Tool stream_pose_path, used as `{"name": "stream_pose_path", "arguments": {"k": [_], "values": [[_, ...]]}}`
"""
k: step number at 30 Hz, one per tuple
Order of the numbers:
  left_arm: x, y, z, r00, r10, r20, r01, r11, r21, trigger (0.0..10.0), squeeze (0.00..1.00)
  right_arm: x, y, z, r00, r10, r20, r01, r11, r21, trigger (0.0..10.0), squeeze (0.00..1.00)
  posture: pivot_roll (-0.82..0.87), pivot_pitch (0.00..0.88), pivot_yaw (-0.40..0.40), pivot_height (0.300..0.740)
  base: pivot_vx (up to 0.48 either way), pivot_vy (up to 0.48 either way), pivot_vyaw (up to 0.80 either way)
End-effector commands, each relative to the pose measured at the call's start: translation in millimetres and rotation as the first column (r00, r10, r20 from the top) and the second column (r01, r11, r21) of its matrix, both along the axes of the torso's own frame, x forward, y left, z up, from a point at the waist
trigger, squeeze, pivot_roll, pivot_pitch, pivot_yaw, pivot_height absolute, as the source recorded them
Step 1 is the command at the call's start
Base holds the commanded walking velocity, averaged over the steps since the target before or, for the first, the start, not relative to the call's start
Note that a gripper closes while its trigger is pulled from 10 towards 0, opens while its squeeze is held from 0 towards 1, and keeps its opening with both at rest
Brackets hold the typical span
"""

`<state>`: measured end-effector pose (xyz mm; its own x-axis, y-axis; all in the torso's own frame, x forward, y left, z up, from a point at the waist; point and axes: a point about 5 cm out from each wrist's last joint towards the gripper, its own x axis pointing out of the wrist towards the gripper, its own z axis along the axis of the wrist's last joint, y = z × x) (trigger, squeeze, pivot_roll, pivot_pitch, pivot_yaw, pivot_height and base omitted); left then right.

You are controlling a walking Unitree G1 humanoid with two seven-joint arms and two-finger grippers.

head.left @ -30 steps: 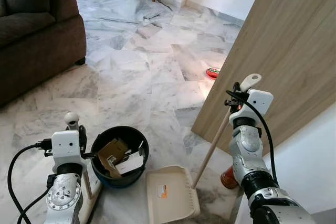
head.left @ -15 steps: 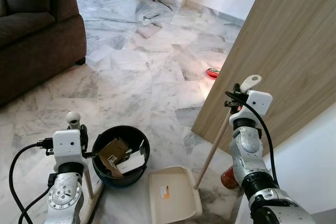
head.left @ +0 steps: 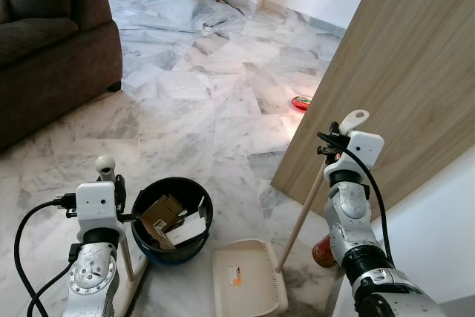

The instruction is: Sweep floor

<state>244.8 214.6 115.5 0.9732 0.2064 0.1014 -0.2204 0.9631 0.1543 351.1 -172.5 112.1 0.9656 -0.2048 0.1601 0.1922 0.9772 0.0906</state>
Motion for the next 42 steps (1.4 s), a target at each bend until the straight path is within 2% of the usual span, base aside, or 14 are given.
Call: {"name": "stream_pose_path", "arguments": {"k": [1, 19, 42], "values": [[4.4, -8.5, 15.2, 0.995, -0.046, 0.084, 0.046, 0.999, -0.007, 10.0, 0.00, 3.1, -6.2, 8.8, 0.999, -0.018, 0.032, 0.019, 1.000, -0.010, 10.0, 0.00, 0.19, 0.130, -0.153, 0.740, 0.000, 0.000, 0.00], [5.4, -8.9, 15.1, 0.996, -0.043, 0.080, 0.044, 0.999, -0.013, 10.0, 0.00, 4.8, -7.0, 11.2, 0.999, -0.026, 0.035, 0.026, 1.000, -0.005, 10.0, 0.00, 0.16, 0.162, -0.149, 0.740, -0.320, 0.000, 0.00], [9.7, -11.2, 13.6, 0.994, -0.051, 0.093, 0.053, 0.999, -0.011, 10.0, 0.00, 4.7, -10.0, 10.8, 0.999, -0.021, 0.039, 0.021, 1.000, 0.003, 10.0, 0.00, 0.17, 0.087, -0.160, 0.740, -0.265, 0.000, 0.00]]}}
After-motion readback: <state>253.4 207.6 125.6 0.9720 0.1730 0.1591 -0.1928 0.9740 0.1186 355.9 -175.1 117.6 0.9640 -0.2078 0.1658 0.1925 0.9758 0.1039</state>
